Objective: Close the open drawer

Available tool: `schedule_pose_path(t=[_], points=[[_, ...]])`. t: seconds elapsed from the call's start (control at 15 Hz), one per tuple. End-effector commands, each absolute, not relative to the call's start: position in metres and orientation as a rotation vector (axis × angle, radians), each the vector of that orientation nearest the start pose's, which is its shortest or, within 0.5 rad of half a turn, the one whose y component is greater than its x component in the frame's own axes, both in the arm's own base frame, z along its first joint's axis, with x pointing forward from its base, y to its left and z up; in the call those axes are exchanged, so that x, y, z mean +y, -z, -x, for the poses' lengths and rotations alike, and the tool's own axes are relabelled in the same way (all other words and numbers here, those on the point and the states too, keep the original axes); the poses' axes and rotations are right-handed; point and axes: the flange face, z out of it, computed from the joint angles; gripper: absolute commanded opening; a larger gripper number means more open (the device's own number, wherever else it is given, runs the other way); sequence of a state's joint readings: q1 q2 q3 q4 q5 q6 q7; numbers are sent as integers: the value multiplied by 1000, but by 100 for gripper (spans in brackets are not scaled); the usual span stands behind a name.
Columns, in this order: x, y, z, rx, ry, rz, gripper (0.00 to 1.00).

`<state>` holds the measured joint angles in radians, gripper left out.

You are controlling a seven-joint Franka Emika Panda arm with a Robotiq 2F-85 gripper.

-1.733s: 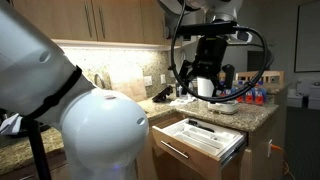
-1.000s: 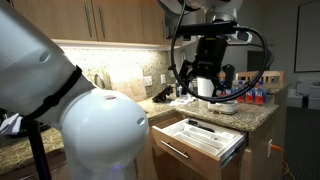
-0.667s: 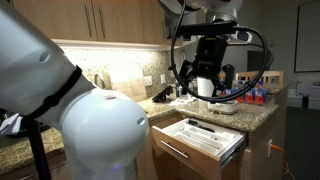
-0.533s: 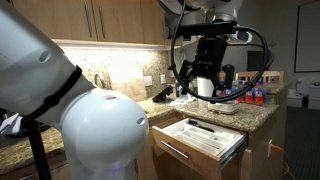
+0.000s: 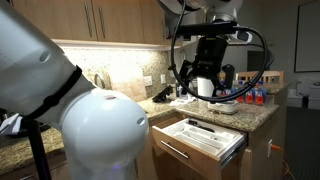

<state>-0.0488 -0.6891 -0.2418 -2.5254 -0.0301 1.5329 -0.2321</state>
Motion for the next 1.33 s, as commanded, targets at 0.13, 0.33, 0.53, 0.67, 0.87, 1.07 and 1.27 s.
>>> schedule_pose_path(t=[0.13,0.33,0.53,0.67,0.87,1.07,1.27], points=[[-97,-474,-295,-34,-414,2921,100],[-97,-474,-295,-34,-414,2921,100],[-97,-474,-295,-34,-414,2921,100],[-97,-474,-295,-34,-414,2921,100],[-97,-474,-295,-34,-414,2921,100],[-93,-478,-295,-19,-380,2932,100],[-66,-485,-302,-23,-270,2967,100]])
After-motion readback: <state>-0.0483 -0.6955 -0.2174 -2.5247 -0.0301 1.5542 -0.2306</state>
